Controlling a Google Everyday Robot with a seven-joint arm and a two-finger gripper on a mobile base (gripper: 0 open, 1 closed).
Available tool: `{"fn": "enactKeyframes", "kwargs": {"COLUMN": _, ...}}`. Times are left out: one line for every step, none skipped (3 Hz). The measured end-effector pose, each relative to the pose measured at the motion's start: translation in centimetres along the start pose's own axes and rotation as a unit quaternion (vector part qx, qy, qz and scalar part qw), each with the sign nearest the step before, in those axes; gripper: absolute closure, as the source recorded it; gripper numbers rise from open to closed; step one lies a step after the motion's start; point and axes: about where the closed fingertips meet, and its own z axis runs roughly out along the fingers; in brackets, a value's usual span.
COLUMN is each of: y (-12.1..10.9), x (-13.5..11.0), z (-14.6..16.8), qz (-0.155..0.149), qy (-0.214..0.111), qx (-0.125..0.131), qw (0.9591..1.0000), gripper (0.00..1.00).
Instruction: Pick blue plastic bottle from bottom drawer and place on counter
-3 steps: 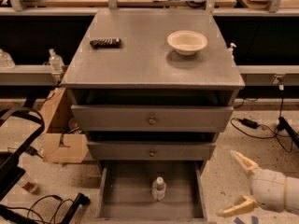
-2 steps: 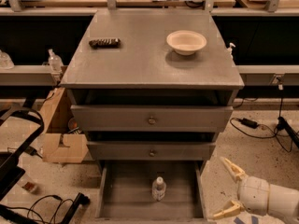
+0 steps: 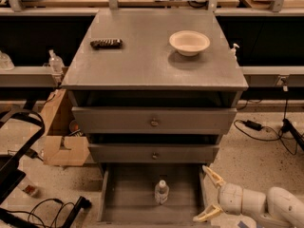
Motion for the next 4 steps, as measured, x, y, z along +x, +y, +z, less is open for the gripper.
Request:
{"fn": "enactKeyframes", "kwargs": {"y": 0.0, "x": 0.0, "z": 0.0, "qz": 0.0, "qy": 0.0, "qx": 0.0, "qw": 1.0, "gripper": 0.0}}
{"fn": "enactKeyframes", "kwargs": {"y": -0.2, "x": 1.6, "z": 2.4, "qz": -0.001, "qy": -0.009, "qx": -0.015, "qw": 0.9998, "gripper": 0.0}}
{"fn": "enactKeyframes", "kwargs": {"y": -0.7, "x": 7.7, "z": 7.4, "qz": 0.011, "qy": -0.032, "qx": -0.054, "qw": 0.9979, "gripper": 0.0}}
{"fn": "enactKeyframes", "kwargs": {"y": -1.3, "x": 12.5, "z": 10.1, "qz": 0.017, "qy": -0.048, "qx": -0.067, "qw": 0.9964, "gripper": 0.0}}
